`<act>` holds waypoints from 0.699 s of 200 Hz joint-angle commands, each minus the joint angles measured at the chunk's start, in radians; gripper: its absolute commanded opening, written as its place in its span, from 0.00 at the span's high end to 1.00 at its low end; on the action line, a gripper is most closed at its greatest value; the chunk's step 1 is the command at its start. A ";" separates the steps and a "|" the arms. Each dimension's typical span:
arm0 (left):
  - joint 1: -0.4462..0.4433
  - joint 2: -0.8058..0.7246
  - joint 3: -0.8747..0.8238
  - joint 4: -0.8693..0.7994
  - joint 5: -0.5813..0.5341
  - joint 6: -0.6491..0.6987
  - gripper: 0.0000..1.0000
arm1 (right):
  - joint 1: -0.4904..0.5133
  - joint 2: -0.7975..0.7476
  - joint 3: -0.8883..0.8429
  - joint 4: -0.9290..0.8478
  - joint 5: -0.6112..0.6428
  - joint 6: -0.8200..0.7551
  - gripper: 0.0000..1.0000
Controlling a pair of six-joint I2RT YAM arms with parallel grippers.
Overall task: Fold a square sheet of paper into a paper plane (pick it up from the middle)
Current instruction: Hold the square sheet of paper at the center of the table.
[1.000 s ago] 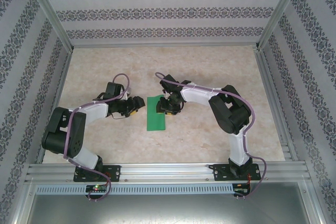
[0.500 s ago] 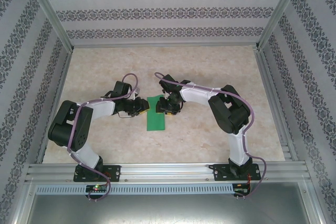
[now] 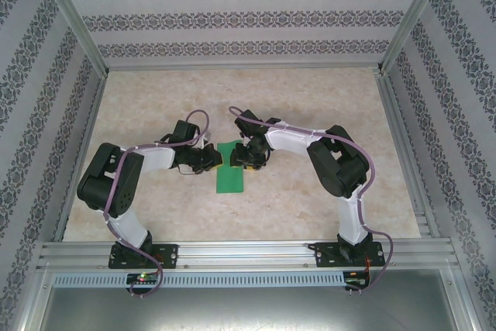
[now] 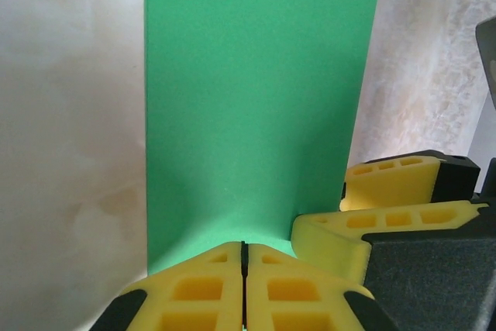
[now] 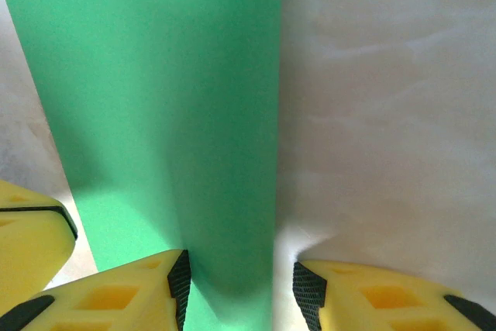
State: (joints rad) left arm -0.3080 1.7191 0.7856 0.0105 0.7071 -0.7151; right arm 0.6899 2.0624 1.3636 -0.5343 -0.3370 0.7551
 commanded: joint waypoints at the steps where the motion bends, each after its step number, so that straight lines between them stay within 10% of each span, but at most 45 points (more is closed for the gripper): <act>1: -0.014 0.029 0.034 -0.029 0.011 0.015 0.93 | 0.016 0.191 -0.089 -0.022 0.140 -0.001 0.53; 140: -0.018 -0.040 0.034 -0.069 -0.083 0.028 0.95 | 0.027 0.209 -0.080 -0.041 0.162 -0.051 0.54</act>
State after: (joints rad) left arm -0.3149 1.7260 0.8097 -0.0212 0.6754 -0.7074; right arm 0.6922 2.0689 1.3743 -0.5503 -0.3290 0.7376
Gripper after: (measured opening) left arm 0.066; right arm 0.455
